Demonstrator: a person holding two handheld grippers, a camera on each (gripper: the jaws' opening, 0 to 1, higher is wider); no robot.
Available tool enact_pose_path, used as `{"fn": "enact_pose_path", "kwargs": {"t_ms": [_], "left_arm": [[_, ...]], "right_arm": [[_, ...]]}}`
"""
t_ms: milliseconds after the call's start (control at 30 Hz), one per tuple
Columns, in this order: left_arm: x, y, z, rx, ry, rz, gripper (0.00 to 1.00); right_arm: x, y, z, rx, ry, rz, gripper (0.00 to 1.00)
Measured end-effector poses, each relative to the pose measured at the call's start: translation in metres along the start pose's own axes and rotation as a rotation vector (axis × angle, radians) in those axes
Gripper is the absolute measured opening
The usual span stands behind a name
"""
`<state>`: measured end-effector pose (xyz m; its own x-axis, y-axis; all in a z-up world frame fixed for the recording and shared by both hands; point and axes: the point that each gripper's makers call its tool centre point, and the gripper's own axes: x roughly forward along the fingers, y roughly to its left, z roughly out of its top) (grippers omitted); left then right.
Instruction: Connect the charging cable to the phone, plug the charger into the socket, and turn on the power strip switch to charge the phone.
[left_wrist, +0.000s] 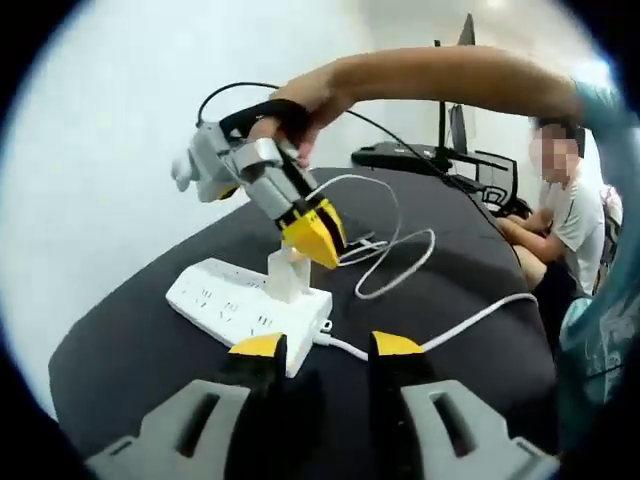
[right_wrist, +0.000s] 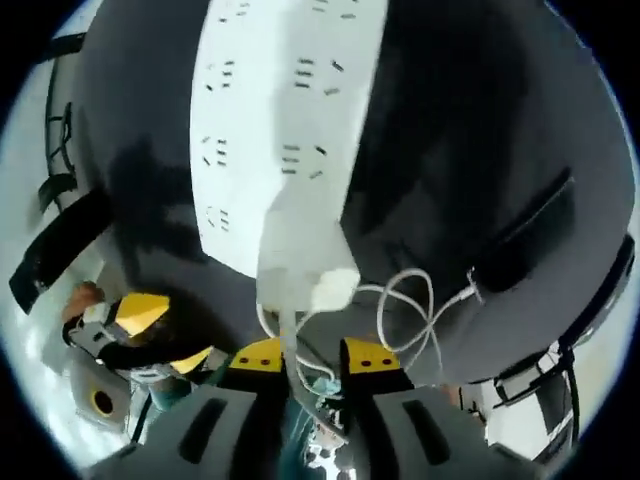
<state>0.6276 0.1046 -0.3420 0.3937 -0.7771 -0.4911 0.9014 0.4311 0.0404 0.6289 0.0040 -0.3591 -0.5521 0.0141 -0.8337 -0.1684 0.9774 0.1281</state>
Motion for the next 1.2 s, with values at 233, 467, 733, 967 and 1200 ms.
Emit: {"fn": "enact_pose_path", "kwargs": {"t_ms": [233,467,733,967,1200], "left_arm": [[-0.002,0.001,-0.009,-0.010,0.029,-0.003,0.28],[-0.019,0.004,-0.004,-0.017,0.002,0.034,0.28],[-0.032,-0.001,0.012,-0.030,-0.065,0.063,0.28],[-0.031,-0.009,0.036,-0.018,-0.112,0.059,0.28],[-0.030,-0.018,0.046,-0.023,-0.142,0.050,0.28]], "right_arm": [[-0.033,0.011,0.017,-0.072,-0.244,0.024,0.23],[-0.086,0.023,0.037,-0.171,-0.667,0.051,0.12],[-0.218,0.071,-0.037,-0.450,-1.545,0.502,0.12],[-0.296,0.071,-0.170,-0.750,-2.279,0.888,0.36],[-0.301,0.040,-0.186,-0.724,-2.548,0.649,0.44]]}}
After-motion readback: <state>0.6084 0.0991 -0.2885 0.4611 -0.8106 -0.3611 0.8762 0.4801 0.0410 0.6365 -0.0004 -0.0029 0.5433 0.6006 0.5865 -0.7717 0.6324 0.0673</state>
